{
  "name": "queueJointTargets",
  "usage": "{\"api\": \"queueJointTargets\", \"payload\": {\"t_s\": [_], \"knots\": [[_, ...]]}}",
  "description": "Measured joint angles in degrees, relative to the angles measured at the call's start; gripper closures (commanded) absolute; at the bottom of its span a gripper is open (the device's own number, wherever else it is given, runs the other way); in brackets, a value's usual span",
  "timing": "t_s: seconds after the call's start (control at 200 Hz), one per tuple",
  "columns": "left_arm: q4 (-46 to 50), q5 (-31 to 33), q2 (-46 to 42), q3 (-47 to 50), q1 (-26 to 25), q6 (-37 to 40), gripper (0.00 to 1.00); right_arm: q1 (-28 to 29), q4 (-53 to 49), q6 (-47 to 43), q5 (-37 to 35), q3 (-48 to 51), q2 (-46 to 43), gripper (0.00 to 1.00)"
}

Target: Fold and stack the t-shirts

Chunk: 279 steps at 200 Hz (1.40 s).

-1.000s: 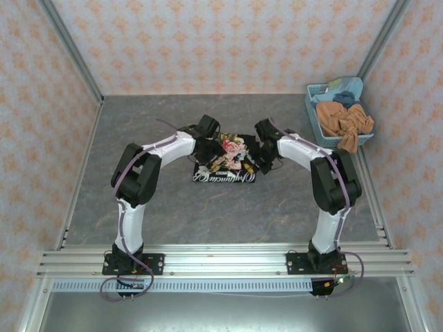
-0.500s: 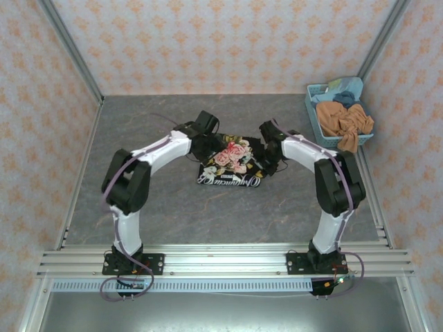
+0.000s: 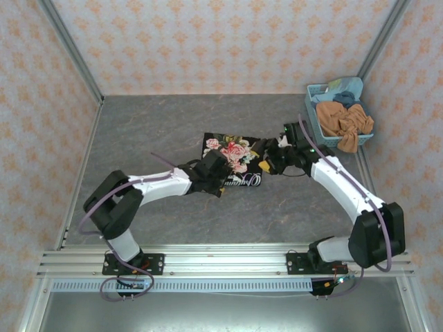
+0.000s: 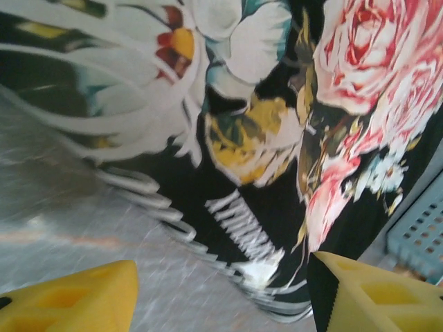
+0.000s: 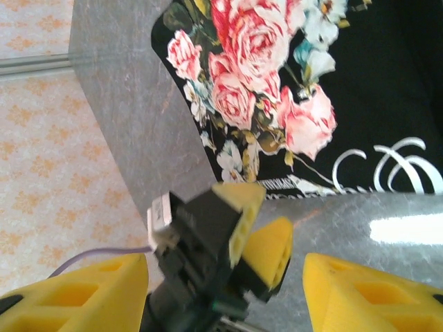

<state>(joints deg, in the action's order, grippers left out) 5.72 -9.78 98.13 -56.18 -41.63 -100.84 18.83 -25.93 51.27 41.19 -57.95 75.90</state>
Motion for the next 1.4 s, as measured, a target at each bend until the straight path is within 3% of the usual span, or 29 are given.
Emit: {"api": "queueJointTargets", "payload": {"t_s": [0.12,0.415,0.6,0.751,1.056,1.226,1.396], "knots": [[-4.90,1.38,3.17,-0.24,-0.26,-4.26,0.40,-0.61,0.09,0.98,0.83,2.43,-3.04,0.39],[-12.02,2.97,9.86,-2.58,-0.72,-10.38,0.86,-2.56,-0.57,1.64,0.85,3.98,-6.86,0.39],[-13.70,3.87,9.99,-2.16,2.75,-10.32,0.95,-3.10,-3.23,1.36,0.57,3.98,-8.00,0.40],[-15.96,3.34,8.31,1.25,11.26,-7.76,0.95,-4.02,-4.70,1.18,0.17,3.98,-10.34,0.40],[-11.26,-1.75,6.99,0.46,37.68,10.62,0.94,-4.76,-5.57,1.25,-0.90,4.02,-11.19,0.40],[-5.20,-5.01,12.11,-8.13,49.11,23.39,0.94,-4.79,-5.18,1.46,-0.87,4.13,-10.80,0.40],[1.27,-7.06,20.26,-21.49,56.43,36.72,0.89,-4.79,-4.63,1.46,-0.87,4.11,-9.07,0.39]]}}
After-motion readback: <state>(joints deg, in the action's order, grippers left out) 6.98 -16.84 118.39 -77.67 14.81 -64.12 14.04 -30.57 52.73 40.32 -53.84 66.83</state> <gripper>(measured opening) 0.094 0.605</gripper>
